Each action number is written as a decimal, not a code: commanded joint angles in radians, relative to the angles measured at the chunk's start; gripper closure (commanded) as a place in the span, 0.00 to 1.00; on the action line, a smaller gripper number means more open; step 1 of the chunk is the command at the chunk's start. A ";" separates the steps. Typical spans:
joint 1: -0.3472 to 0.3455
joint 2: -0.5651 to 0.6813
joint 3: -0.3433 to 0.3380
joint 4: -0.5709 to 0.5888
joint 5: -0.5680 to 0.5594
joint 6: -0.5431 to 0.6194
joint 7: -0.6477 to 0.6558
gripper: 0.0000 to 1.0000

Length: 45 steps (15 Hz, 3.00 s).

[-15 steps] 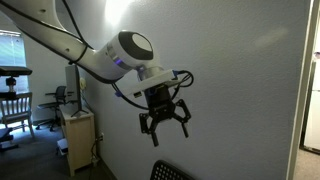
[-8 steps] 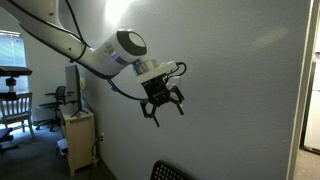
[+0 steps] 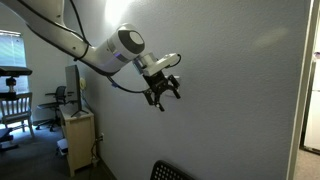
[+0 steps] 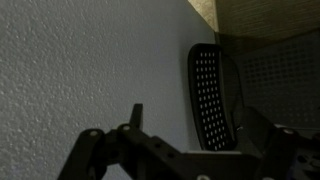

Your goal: Turn off the right light switch

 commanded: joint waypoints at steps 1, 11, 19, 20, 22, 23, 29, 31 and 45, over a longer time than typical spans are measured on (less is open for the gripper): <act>-0.004 0.001 0.004 0.003 0.001 -0.001 -0.006 0.00; 0.003 0.034 0.021 0.082 0.171 0.066 -0.416 0.00; 0.012 0.108 0.049 0.243 0.324 0.095 -0.836 0.00; 0.008 0.129 0.050 0.267 0.342 0.100 -0.877 0.00; 0.001 0.180 0.045 0.317 0.346 0.108 -0.903 0.00; 0.001 0.205 0.041 0.340 0.327 0.114 -0.887 0.00; 0.020 0.286 0.024 0.422 0.251 0.195 -0.767 0.00; 0.030 0.277 0.021 0.413 0.235 0.189 -0.682 0.00; 0.009 0.338 0.043 0.444 0.294 0.009 -0.381 0.00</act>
